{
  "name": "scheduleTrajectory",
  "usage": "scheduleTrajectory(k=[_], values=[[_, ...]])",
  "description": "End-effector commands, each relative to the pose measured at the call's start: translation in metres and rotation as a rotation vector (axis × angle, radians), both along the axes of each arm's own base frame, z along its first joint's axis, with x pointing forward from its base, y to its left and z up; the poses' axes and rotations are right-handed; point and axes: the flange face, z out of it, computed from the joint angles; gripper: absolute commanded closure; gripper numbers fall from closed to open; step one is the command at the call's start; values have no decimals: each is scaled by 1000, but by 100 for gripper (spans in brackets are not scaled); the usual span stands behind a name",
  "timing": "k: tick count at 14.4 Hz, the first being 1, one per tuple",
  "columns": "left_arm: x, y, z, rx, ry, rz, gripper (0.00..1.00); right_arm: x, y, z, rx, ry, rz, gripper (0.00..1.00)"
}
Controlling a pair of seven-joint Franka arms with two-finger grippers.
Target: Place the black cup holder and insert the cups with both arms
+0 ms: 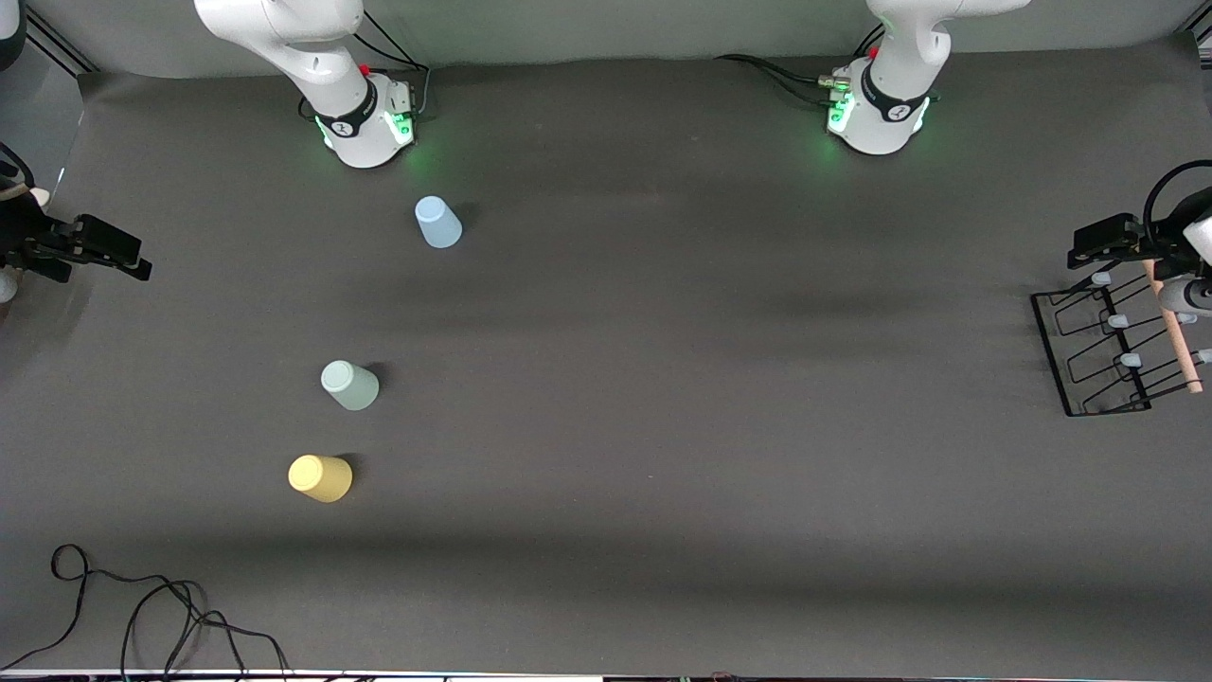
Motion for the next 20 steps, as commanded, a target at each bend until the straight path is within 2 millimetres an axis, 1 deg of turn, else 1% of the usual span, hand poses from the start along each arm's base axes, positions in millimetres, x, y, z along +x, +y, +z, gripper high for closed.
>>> scheduleTrajectory(k=[1,6,8,11,15,17,18,20], values=[[1,0,4,13,-4,-1,0,1,4,4,11,-14,-14,0],[1,2,3,16,1,-8,0,2,3,5,9,-15,-12,0],[-1,11,3,67,13,-16,0,2,3,6,9,-17,-14,0],[-5,50,-1,73,30,1,0,2,3,4,10,-12,-11,0],[-9,114,-17,44,44,-29,0,3,3,4,9,-12,-11,0],[-11,149,-30,39,45,-5,0,2,3,4,11,-11,-12,0],[-12,166,-39,34,49,-2,0,2,2,2,10,-8,-14,0],[-13,193,-54,34,46,13,0,2,3,3,10,-9,-12,0]])
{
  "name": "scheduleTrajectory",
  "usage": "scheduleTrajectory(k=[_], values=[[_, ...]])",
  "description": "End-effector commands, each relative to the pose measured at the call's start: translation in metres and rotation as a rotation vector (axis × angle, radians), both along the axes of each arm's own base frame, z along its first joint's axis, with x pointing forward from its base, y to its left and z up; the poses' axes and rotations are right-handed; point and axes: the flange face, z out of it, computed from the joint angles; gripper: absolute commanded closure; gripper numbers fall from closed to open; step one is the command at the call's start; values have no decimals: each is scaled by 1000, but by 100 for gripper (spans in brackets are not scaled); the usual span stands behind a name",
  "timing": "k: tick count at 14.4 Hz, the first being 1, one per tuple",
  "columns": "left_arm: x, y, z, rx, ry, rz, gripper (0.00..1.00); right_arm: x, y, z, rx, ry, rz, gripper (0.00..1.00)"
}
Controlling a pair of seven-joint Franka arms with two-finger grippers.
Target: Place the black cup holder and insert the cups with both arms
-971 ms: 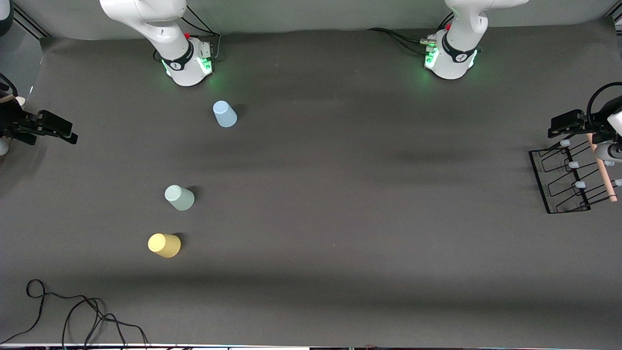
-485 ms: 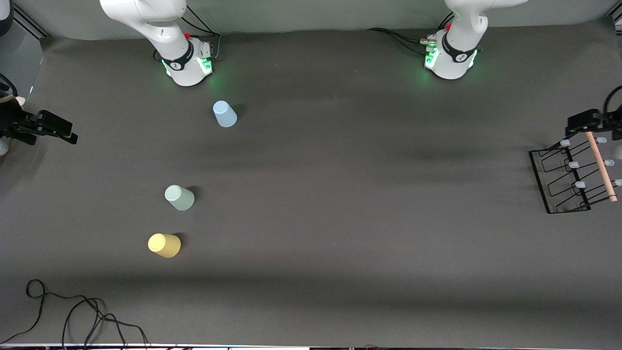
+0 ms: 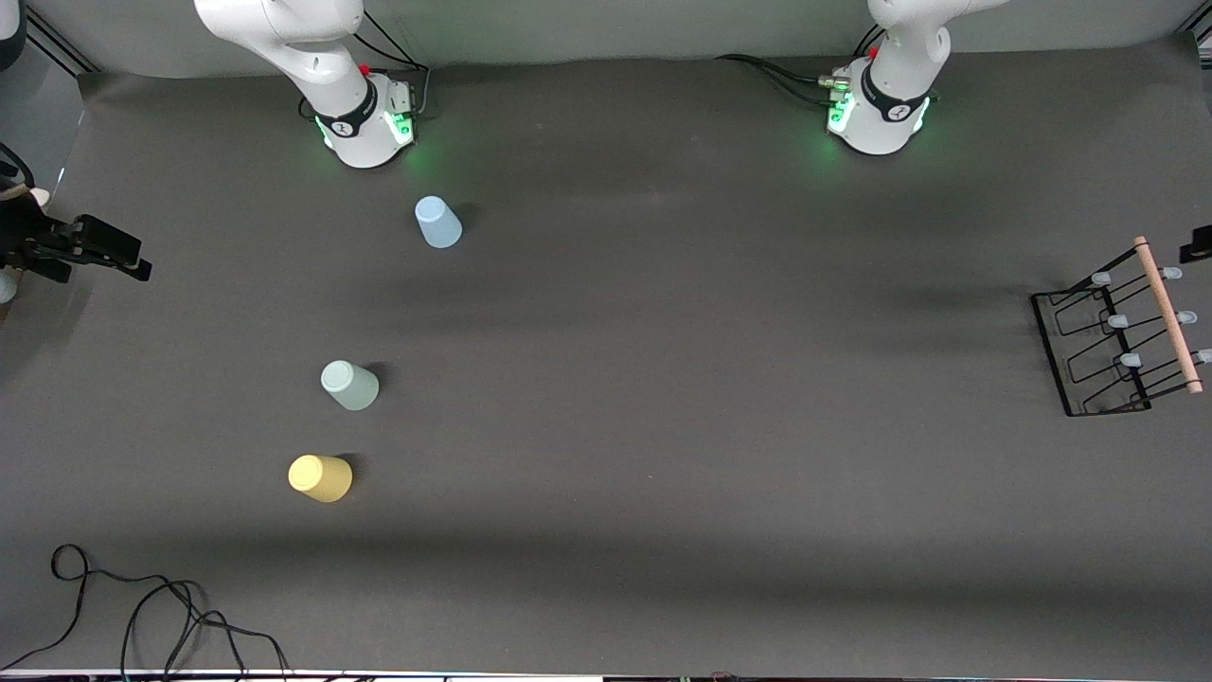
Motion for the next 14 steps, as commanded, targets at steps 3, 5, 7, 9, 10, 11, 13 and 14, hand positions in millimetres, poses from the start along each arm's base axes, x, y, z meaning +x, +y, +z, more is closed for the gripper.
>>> scheduleTrajectory(k=[3,5,7,9,10,11,13,14], values=[[5,52,-35,35,2,-43,1,1,1,4,11,-9,-16,0],[4,87,-61,29,-13,-69,2,0,1,3,11,-4,-16,0],[12,95,-88,26,-8,-72,2,0,0,3,11,-4,-17,0],[13,95,-107,17,13,-62,4,1,0,0,13,-1,-17,0],[15,96,-117,15,14,-62,4,2,1,0,16,-3,-17,0],[16,96,-133,1,19,-58,4,3,1,-1,17,-4,-17,0],[9,97,-160,-12,13,-51,4,4,0,-3,25,0,-20,0],[6,97,-167,-14,15,-48,4,4,0,-2,31,-2,-22,0]])
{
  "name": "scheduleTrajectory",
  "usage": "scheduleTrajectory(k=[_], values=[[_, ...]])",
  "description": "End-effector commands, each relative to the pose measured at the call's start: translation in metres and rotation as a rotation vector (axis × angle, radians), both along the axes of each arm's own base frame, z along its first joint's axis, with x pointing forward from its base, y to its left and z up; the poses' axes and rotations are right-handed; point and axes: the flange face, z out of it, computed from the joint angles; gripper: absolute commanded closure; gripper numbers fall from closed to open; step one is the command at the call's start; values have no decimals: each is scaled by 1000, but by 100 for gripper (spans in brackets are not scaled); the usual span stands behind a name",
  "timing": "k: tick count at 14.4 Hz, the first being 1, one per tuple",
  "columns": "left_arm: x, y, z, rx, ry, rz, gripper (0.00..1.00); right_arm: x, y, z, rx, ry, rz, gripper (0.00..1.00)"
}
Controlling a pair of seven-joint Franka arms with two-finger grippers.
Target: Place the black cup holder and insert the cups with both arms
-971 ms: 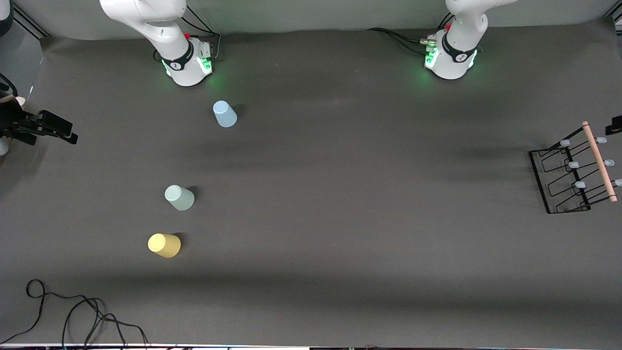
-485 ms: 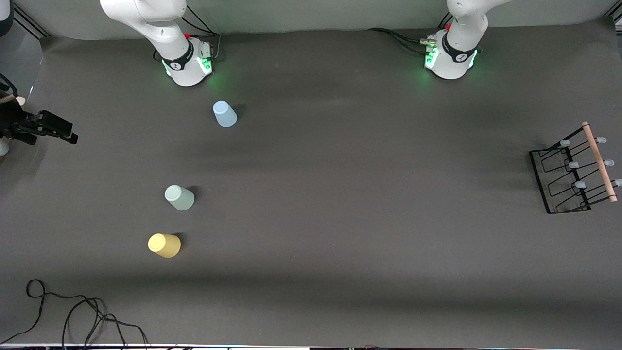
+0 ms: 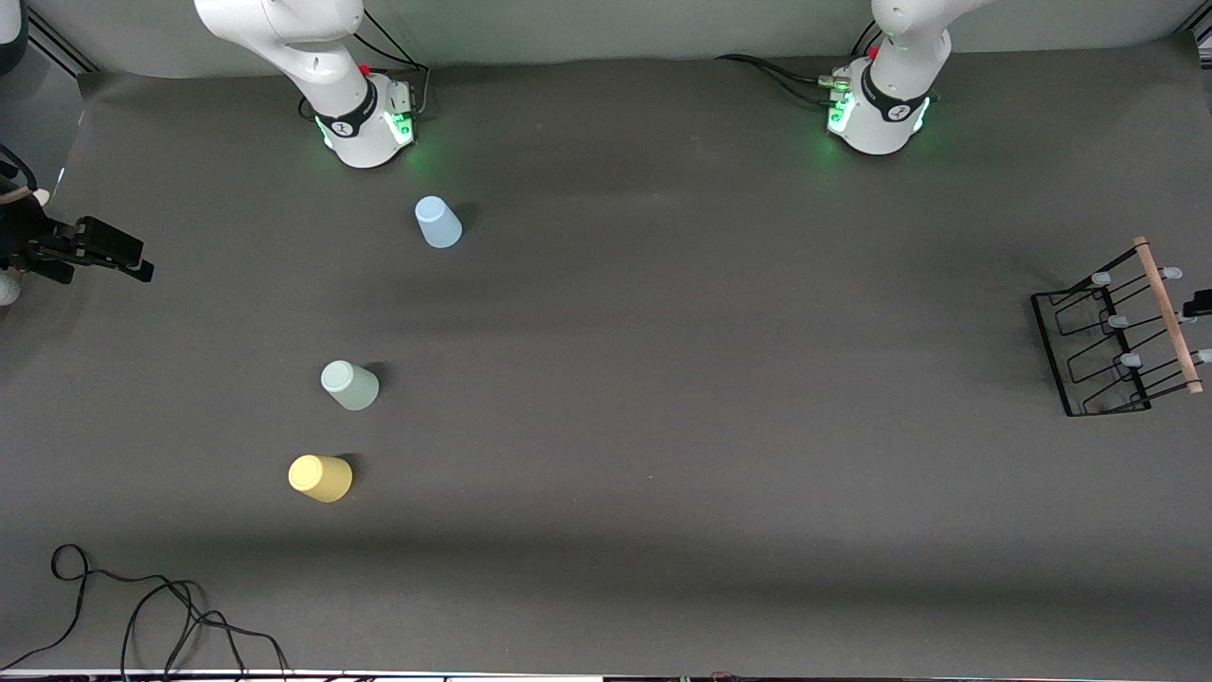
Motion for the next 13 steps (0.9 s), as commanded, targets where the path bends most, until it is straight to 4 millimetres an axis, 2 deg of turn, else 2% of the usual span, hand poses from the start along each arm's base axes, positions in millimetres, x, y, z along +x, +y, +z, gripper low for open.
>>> scheduleTrajectory(k=[1,7,11,13], values=[[-12,-1,-19,-11,0,16,6,2,0,2,25,-8,-20,0],[-15,-4,-29,-3,10,67,17,0,-1,6,25,-15,-22,0],[-15,-10,-36,11,12,126,20,-1,-1,7,25,-16,-22,0],[-15,-11,-38,10,15,128,34,-1,-1,7,25,-15,-22,0]])
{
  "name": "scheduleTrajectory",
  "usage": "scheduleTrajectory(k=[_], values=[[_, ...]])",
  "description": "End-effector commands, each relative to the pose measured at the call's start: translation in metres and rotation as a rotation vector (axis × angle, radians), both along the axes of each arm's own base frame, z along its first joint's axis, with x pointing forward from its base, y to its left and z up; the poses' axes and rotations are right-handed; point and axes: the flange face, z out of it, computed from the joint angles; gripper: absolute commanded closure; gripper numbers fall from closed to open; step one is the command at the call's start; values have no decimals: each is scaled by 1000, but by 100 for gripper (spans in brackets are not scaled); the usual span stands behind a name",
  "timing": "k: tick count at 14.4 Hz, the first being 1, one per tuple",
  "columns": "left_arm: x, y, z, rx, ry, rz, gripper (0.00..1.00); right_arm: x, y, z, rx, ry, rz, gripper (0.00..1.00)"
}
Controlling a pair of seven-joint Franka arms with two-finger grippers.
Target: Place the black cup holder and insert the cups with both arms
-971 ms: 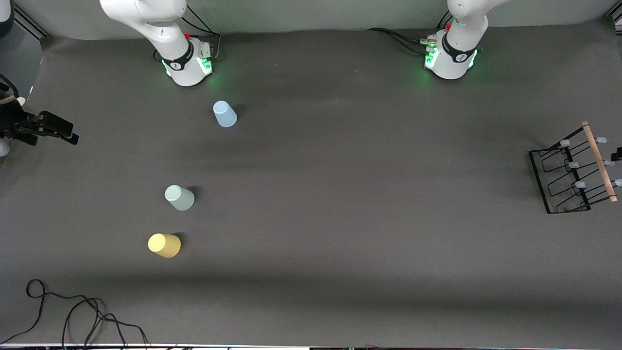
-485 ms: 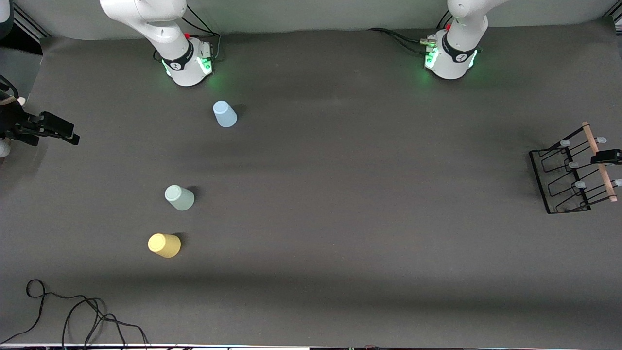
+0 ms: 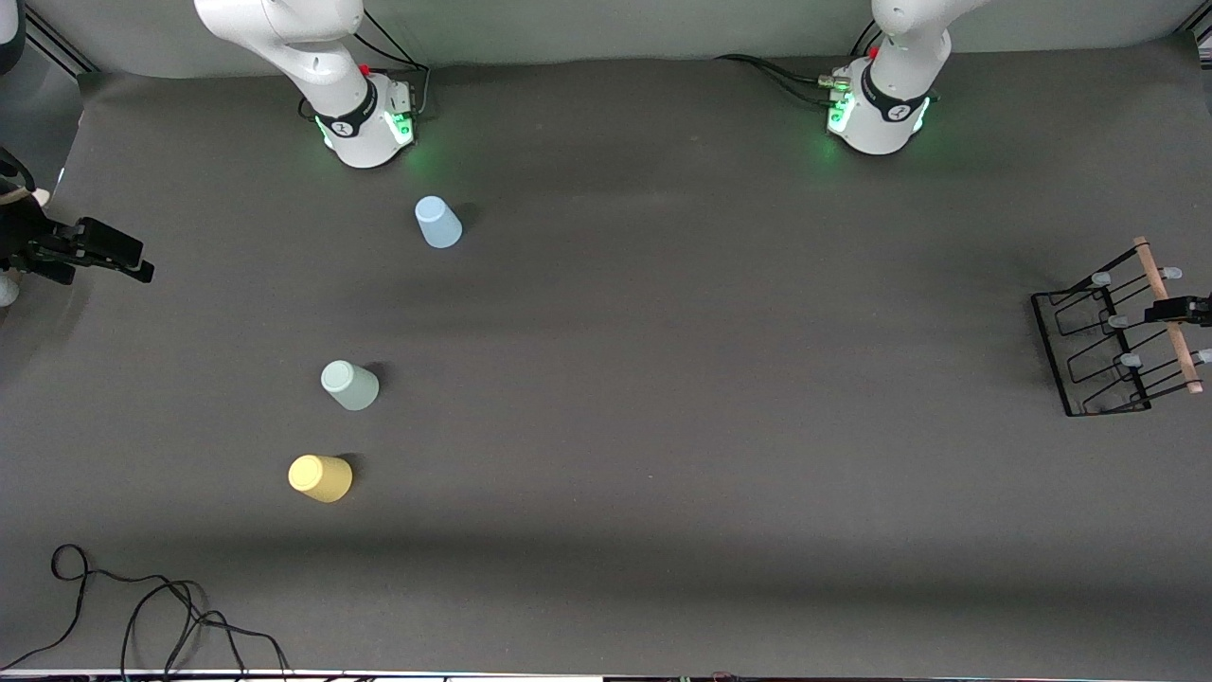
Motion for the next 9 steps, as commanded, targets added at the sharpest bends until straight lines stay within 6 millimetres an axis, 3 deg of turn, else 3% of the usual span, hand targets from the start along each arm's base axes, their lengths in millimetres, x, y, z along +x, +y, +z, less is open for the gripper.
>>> scheduleTrajectory(k=[1,4,5,9], values=[[-3,-4,2,5,-12,22,45,-1,1,6,20,-13,-18,0],[-2,-6,2,6,-13,19,80,-1,1,6,20,-13,-17,0],[-2,-6,1,5,-12,19,97,-1,0,6,20,-13,-18,0],[-1,-6,9,-3,-15,27,100,-1,0,6,21,-13,-18,0]])
